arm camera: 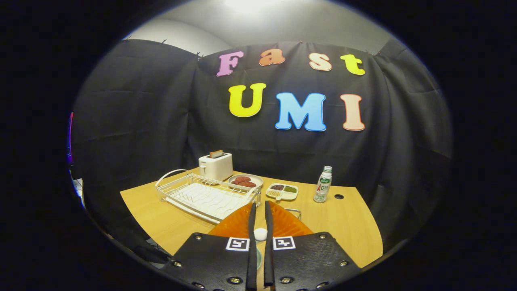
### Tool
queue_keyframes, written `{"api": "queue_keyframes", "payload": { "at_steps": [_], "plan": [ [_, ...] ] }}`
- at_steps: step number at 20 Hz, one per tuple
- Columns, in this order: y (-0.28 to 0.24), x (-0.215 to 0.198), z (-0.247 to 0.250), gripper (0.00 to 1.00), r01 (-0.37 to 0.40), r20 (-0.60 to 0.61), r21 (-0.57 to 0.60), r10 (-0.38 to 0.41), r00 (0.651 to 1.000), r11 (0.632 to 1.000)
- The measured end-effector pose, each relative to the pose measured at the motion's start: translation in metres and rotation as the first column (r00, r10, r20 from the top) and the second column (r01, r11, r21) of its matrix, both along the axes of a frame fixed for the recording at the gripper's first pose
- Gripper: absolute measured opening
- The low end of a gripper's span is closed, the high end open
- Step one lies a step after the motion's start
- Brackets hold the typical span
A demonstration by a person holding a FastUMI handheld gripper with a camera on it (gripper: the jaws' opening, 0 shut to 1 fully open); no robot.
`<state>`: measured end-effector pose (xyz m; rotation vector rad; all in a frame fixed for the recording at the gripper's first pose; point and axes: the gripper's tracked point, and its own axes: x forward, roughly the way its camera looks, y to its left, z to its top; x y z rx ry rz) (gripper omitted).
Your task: Take the plate from the dish rack, then take the spoon from the basket and place it into the plate.
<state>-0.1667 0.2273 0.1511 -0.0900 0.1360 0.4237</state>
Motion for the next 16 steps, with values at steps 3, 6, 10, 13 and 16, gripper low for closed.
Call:
{"api": "queue_keyframes", "payload": {
  "at_steps": [3,6,10,13,16],
  "plan": [
    [0.028,0.0,-0.015,0.07,-0.057,-0.033,-0.016,0.056,0.998,0.998],
    [0.047,0.007,-0.031,0.07,-0.085,-0.068,-0.035,0.083,0.994,0.996],
    [0.071,0.012,-0.049,0.07,-0.118,-0.123,-0.043,0.112,0.986,0.992],
    [0.088,0.014,-0.057,0.08,-0.144,-0.141,-0.056,0.135,0.981,0.988],
    [0.108,0.015,-0.068,0.08,-0.186,-0.168,-0.074,0.171,0.971,0.98]
  ]
}}
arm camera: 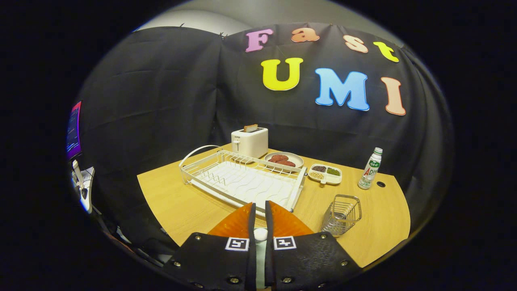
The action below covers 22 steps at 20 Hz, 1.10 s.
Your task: Take the plate from the dish rack, then take the spoon from the basket and place it into the plate.
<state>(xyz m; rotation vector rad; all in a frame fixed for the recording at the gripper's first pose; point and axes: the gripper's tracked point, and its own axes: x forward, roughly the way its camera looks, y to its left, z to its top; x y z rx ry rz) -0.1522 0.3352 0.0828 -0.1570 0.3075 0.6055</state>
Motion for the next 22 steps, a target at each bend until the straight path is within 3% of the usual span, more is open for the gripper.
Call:
{"api": "queue_keyframes", "payload": {
  "at_steps": [5,7,14,18,22],
  "plan": [
    [0.004,0.014,-0.009,0.16,0.013,-0.001,-0.048,-0.013,1.0,0.999],
    [0.001,0.021,0.0,0.21,0.03,-0.009,-0.013,-0.03,1.0,0.999],
    [-0.061,0.053,0.055,0.22,0.171,0.078,0.046,-0.174,0.982,0.984],
    [-0.115,0.065,0.116,0.22,0.29,0.17,0.128,-0.309,0.936,0.949],
    [-0.173,0.07,0.182,0.22,0.412,0.242,0.249,-0.468,0.85,0.877]
  ]
}}
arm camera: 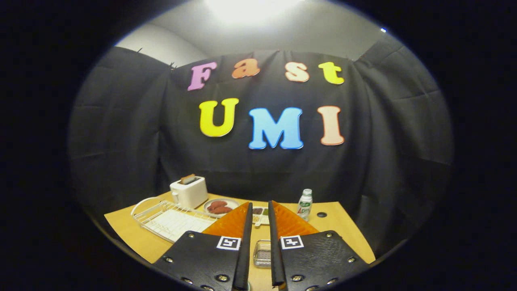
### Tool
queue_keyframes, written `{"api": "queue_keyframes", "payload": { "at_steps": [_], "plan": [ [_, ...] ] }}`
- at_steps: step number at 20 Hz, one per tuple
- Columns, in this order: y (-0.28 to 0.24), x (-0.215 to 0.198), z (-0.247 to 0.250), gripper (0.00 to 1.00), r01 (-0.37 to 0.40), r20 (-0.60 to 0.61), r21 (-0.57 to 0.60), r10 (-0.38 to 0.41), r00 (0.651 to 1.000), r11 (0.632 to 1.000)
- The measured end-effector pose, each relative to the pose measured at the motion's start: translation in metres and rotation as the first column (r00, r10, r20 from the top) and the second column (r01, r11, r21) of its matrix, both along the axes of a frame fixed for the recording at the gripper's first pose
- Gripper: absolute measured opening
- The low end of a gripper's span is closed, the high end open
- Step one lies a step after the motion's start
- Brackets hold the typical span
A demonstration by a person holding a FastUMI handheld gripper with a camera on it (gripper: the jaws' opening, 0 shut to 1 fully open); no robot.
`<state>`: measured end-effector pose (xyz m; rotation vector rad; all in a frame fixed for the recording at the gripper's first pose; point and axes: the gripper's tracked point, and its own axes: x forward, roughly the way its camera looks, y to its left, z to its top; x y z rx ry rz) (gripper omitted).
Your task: Take the plate from the dish rack, then take the spoon from the basket and place it into the plate.
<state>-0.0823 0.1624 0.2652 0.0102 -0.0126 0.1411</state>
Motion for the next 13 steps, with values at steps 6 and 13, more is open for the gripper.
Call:
{"api": "queue_keyframes", "payload": {
  "at_steps": [6,13],
  "plan": [
    [-0.062,0.006,0.018,0.95,0.133,0.015,0.025,-0.134,0.991,0.991],
    [-0.08,0.002,0.011,0.95,0.121,0.044,0.012,-0.122,0.992,0.993]
  ]
}}
